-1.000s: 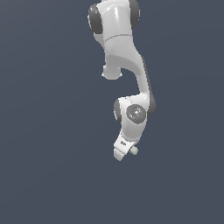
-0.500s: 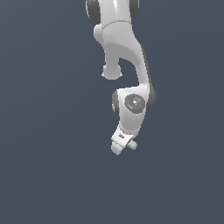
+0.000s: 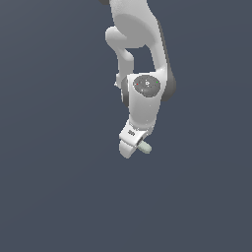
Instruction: Pick up the object and move it to a goal position.
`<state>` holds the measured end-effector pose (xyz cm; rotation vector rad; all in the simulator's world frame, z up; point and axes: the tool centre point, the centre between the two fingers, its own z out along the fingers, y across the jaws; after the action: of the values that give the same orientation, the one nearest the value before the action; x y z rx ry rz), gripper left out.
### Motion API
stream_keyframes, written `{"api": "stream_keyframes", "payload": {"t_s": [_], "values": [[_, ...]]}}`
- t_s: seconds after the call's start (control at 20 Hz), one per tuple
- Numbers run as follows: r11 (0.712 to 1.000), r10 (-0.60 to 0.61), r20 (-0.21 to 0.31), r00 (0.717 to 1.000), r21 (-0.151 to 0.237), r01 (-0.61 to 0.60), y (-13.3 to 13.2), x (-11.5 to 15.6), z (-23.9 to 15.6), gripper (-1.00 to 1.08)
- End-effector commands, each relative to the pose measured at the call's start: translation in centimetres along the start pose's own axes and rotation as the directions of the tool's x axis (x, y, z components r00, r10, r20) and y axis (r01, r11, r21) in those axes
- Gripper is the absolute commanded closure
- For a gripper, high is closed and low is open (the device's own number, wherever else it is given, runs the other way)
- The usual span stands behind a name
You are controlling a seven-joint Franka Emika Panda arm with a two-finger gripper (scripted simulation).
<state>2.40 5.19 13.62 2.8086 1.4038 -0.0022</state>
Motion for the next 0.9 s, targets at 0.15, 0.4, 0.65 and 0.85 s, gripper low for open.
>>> {"api": "stream_keyframes", "payload": {"t_s": [0.15,0.4,0.65,0.85], "values": [[1.0,0.0,0.0,1.0,0.0,0.0,-0.7,-2.2,-5.2,1.08],[1.0,0.0,-0.001,1.0,0.0,0.0,-1.3,-3.8,-9.2,1.08],[1.0,0.0,-0.002,1.0,0.001,0.0,-1.6,-5.0,-12.2,1.08],[1.0,0.0,-0.002,1.0,0.001,0.0,-1.7,-5.5,-13.6,1.08]]}}
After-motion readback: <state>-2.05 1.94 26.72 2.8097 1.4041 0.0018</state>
